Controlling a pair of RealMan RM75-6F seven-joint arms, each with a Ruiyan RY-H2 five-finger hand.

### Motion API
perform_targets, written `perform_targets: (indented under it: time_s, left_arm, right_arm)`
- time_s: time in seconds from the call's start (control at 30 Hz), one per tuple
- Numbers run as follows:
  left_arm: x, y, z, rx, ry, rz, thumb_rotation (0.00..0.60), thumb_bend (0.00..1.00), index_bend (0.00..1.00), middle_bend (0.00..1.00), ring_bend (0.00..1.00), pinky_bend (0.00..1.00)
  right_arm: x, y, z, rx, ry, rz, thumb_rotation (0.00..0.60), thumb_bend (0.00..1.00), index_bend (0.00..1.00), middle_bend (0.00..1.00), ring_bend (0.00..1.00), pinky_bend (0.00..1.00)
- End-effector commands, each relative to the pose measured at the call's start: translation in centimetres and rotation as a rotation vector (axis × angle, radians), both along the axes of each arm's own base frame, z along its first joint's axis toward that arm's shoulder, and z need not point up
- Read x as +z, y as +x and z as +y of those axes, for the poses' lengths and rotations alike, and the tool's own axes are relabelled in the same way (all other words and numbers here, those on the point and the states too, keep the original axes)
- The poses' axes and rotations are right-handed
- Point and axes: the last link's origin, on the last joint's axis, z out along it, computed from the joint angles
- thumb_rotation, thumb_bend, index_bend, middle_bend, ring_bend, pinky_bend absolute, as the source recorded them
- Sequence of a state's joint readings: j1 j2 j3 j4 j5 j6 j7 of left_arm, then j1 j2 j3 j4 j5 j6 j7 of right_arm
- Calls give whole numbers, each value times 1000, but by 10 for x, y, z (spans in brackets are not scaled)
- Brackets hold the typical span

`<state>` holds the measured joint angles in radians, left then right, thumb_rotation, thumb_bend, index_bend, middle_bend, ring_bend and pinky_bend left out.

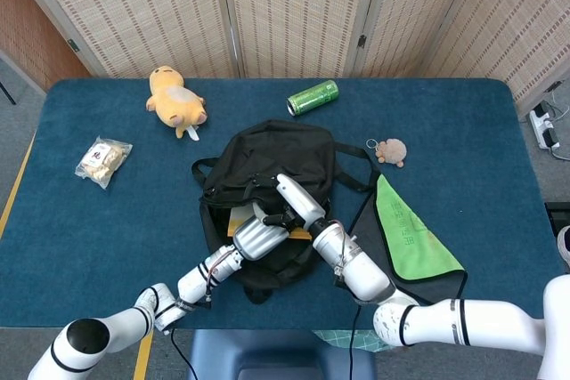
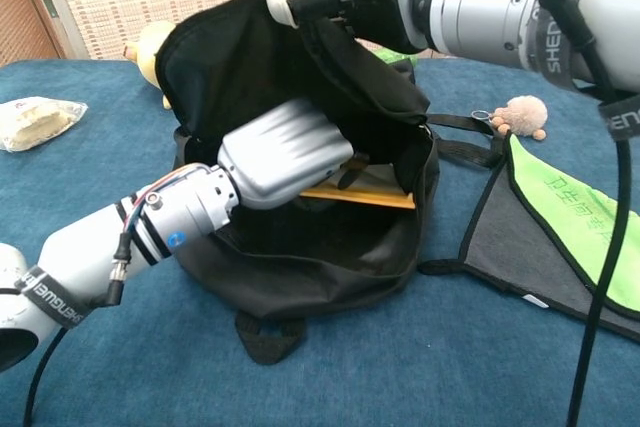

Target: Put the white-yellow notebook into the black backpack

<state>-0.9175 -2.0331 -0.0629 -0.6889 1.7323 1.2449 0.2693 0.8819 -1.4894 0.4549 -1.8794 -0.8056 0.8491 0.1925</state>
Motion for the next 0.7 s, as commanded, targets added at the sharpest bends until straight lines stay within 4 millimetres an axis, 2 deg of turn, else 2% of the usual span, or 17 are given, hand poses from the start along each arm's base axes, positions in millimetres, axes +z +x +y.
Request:
perform_targets:
  time_s: [0.03,0.7]
  left_arm:
    - [3,-1,5,6,11,9,600,479,677,699,625,604]
    - [11,-7,51,146,112,80,600,462,668,699,625,599]
  right_arm:
    - [1,-1,3,3,9,-1,600,653,528,285,243,143]
    - [0,1,17,43,30,-10,600,652,527,286,244,143]
